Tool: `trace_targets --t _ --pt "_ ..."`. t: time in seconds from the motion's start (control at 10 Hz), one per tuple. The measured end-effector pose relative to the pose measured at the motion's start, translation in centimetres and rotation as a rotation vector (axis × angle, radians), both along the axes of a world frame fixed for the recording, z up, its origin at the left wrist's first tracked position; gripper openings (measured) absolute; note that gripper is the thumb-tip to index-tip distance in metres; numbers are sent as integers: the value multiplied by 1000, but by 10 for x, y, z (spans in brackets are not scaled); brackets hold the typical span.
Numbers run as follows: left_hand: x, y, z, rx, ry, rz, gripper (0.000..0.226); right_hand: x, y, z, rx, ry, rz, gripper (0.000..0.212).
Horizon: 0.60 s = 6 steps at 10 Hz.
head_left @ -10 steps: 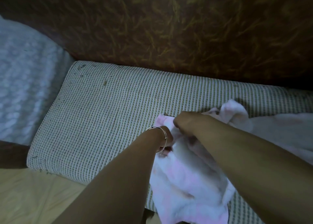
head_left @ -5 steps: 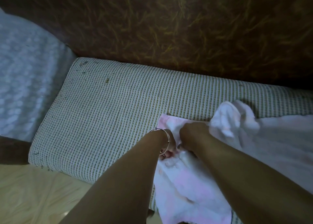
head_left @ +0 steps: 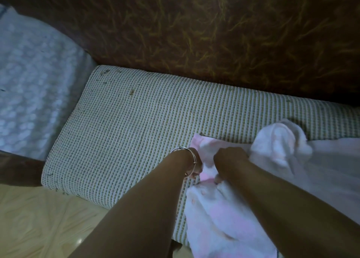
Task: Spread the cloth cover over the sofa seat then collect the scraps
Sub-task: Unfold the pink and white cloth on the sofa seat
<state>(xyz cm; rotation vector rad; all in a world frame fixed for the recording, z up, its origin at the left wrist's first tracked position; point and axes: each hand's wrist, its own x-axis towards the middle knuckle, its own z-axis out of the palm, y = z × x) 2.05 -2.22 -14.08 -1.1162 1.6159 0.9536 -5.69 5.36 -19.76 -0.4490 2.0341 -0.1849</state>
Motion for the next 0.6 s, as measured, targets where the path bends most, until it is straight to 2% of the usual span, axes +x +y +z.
trace_targets --t 0.1,0.2,0.3,0.4,0.5,0.6 --pt "6 -4 -8 12 1 -11 32 14 -3 -2 -125 163 218 41" --pt "6 -3 -7 57 7 -95 30 8 -9 15 -52 81 42 18" --pt "6 2 3 4 36 -112 22 -11 -28 49 -94 154 208 30" --pt "8 2 -3 -92 184 15 19 -18 -39 44 -268 15 -95 29" --pt "14 0 -2 -12 283 233 22 -22 -49 51 -425 -83 -384 27" --pt "17 -4 -3 81 262 444 27 -24 -51 51 -488 -64 -498 26"
